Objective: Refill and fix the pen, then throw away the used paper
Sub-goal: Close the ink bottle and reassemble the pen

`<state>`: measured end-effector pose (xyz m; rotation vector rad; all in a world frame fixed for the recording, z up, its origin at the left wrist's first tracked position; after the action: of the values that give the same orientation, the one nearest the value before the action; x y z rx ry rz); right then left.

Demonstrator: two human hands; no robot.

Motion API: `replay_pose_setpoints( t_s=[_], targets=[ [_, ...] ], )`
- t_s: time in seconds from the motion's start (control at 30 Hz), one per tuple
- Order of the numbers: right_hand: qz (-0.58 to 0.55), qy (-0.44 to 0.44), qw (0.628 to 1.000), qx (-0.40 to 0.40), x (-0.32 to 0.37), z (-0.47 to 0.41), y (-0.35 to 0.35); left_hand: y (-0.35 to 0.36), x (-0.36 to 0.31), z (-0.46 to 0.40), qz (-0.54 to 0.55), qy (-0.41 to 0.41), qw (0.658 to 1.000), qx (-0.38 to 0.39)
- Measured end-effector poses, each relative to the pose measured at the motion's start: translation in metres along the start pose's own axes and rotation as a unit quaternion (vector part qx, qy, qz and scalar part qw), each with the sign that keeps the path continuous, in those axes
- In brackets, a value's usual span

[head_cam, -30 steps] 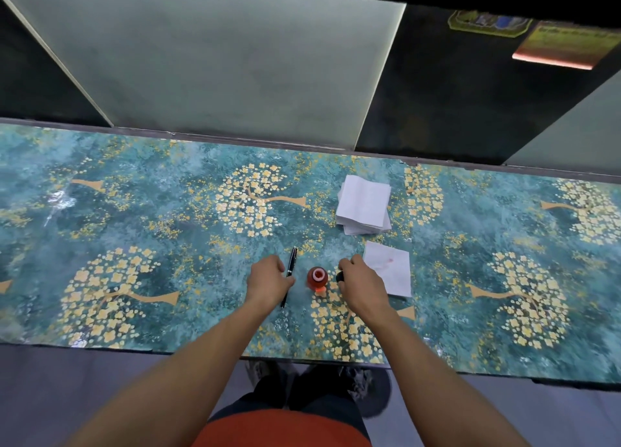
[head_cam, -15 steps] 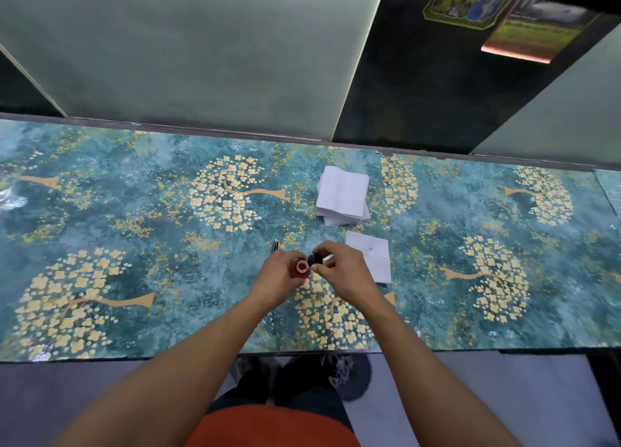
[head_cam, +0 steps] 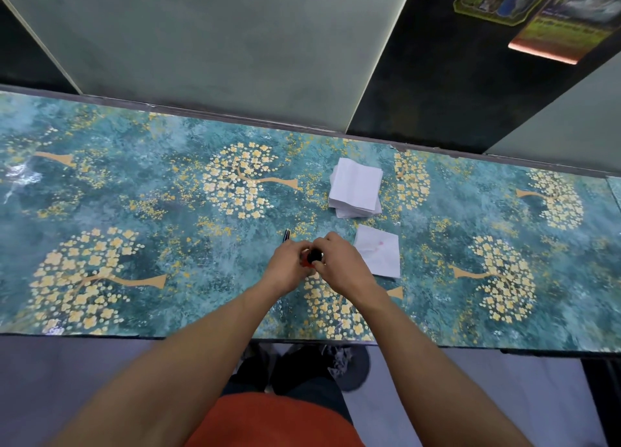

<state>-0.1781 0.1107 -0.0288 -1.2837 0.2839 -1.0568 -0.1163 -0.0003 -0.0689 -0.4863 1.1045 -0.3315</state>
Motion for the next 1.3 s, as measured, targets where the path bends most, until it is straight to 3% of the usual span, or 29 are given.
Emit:
replay_pose_setpoints(
  t_s=[0.27, 0.37, 0.5, 0.73, 0.93, 1.13, 1.2, 1.3],
  targets=[
    [0.132, 0.085, 0.987, -0.031, -0.002, -0.001, -0.005, -0.002, -0.004, -0.002, -0.011, 0.013, 1.000, -0.011],
    [0.080, 0.050, 0.995, -0.045, -0.005, 0.005, -0.006, -0.002, -0.003, -0.003, -0.016, 0.012, 1.000, -0.006],
    [0.013, -0.013, 1.000, 0.014, -0.006, 0.010, -0.003, -0.002, -0.001, -0.004, -0.020, 0.004, 1.000, -0.001],
    [0.086, 0.052, 0.993, -0.058, -0.015, 0.010, -0.010, -0.002, -0.001, -0.006, -0.013, -0.007, 1.000, -0.002],
    [0.021, -0.030, 0.999, -0.002, -0.005, 0.009, -0.005, -0.001, -0.001, -0.005, -0.013, -0.008, 1.000, 0.002],
    [0.127, 0.059, 0.988, -0.070, -0.005, 0.004, -0.007, -0.001, -0.003, -0.004, -0.015, -0.001, 1.000, -0.006],
    [0.091, 0.034, 0.992, -0.079, -0.005, 0.007, -0.007, -0.001, -0.003, -0.005, -0.018, -0.002, 1.000, -0.008],
    [0.025, -0.033, 0.999, -0.022, -0.006, 0.008, -0.002, -0.001, -0.002, -0.004, -0.013, 0.002, 1.000, -0.012]
  ],
)
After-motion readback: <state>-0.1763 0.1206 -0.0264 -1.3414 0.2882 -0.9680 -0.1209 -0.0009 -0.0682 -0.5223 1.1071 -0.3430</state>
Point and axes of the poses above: each hand's wrist, its own z-axis away from the middle knuckle, its own y-axis out of the palm, x = y × z, the point moved 4 cm from there along -z, towards the middle knuckle, and after that the axes turned 3 degrees about y, right-handed, at the moved point
